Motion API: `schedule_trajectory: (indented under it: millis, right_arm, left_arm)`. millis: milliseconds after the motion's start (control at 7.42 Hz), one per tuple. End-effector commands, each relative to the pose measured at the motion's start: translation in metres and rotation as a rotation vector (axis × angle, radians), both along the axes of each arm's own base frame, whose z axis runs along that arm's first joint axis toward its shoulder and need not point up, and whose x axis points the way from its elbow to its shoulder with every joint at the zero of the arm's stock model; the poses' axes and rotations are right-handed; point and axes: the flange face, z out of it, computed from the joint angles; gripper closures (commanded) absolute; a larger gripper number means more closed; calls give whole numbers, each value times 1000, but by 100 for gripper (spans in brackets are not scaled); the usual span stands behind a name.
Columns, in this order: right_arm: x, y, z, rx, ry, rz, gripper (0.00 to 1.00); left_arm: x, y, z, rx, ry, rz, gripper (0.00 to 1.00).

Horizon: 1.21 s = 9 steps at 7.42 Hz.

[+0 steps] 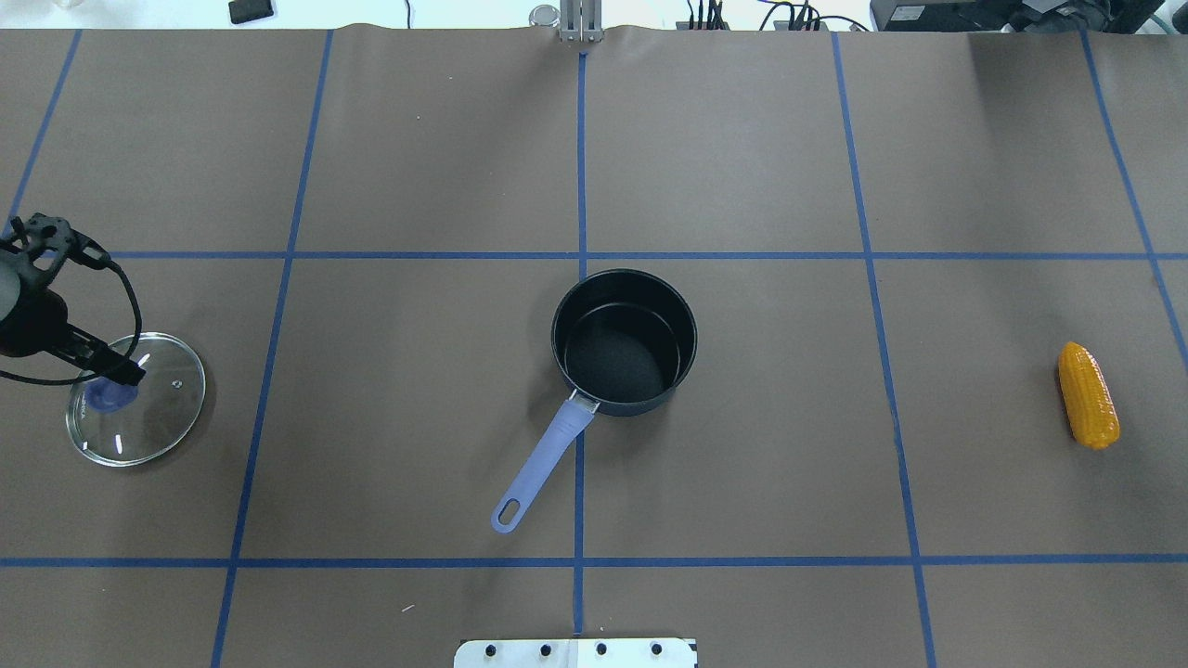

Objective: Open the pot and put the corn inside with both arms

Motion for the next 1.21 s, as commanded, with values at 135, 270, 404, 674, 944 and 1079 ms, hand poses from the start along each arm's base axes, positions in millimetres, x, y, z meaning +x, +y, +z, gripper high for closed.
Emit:
schedule_trajectory:
  millis: [135,270,404,674,944,1079]
  right_arm:
    - [-3,6,5,44,-10,-13,0]
    - [-11,11,9,61,-19,-23,0]
    - [-14,11,10,61,-19,-27,0]
    - [-15,13,11,57,-23,-29,0]
    - [-27,15,10,47,-52,-52,0]
    - [-43,18,4,-12,-79,0,0]
  left_arm:
    - [-107,-37,14,3,-23,8,0]
    - [-145,-45,20,10,-46,6,0]
    - [-186,-44,35,32,-68,16,1]
    - [-295,-25,96,-19,-66,-123,1]
    - [-303,-18,107,-35,-51,-141,1]
    - [-302,-18,113,-57,-54,-142,1]
